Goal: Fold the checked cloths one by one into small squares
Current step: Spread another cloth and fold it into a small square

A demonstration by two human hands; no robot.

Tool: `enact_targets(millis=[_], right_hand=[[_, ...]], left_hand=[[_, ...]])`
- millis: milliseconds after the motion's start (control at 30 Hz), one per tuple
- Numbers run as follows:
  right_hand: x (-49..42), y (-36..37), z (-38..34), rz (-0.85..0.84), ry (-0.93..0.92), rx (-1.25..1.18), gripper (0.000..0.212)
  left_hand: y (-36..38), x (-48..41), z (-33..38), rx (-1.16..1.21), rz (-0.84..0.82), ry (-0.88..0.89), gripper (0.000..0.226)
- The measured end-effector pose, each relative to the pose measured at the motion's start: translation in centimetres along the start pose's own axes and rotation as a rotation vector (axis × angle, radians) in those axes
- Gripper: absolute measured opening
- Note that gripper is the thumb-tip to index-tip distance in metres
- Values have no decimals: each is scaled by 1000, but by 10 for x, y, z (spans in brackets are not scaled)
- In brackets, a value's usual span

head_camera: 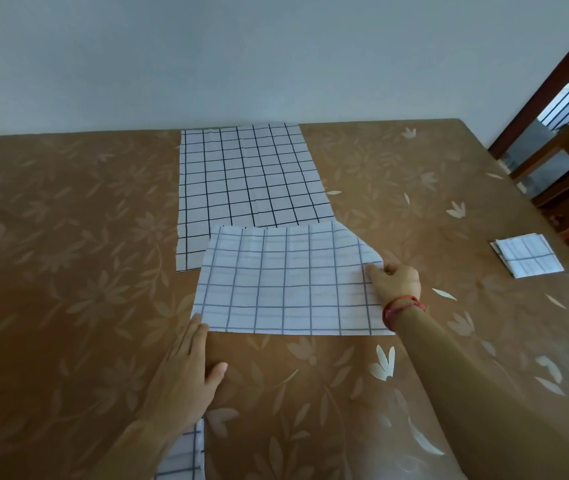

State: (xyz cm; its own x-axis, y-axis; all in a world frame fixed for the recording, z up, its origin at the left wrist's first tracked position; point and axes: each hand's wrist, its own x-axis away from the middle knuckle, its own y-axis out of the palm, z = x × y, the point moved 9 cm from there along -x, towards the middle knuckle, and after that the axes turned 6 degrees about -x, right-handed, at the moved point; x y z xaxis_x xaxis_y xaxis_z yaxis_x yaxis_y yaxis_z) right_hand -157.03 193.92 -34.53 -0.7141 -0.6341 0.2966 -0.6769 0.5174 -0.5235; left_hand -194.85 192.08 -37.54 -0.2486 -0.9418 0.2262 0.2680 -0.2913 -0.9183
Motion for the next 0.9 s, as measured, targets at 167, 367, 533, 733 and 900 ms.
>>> enact_targets(millis=[167, 367, 533, 733, 900], right_hand=[[14, -28, 17, 156, 27, -81, 18], [47, -32, 51, 193, 194, -286, 13], [98, 1, 68, -37, 346, -425, 16], [154, 18, 68, -249, 442, -616, 23], [177, 11, 60, -454, 342, -635, 22]], left_hand=[[-13, 0, 8, -16, 20, -26, 79], [-10, 6, 47, 19, 8, 143, 75], [-1, 13, 86, -4, 29, 274, 78], [3, 9, 90, 2, 44, 281, 70], [5, 16, 89, 41, -39, 253, 79]])
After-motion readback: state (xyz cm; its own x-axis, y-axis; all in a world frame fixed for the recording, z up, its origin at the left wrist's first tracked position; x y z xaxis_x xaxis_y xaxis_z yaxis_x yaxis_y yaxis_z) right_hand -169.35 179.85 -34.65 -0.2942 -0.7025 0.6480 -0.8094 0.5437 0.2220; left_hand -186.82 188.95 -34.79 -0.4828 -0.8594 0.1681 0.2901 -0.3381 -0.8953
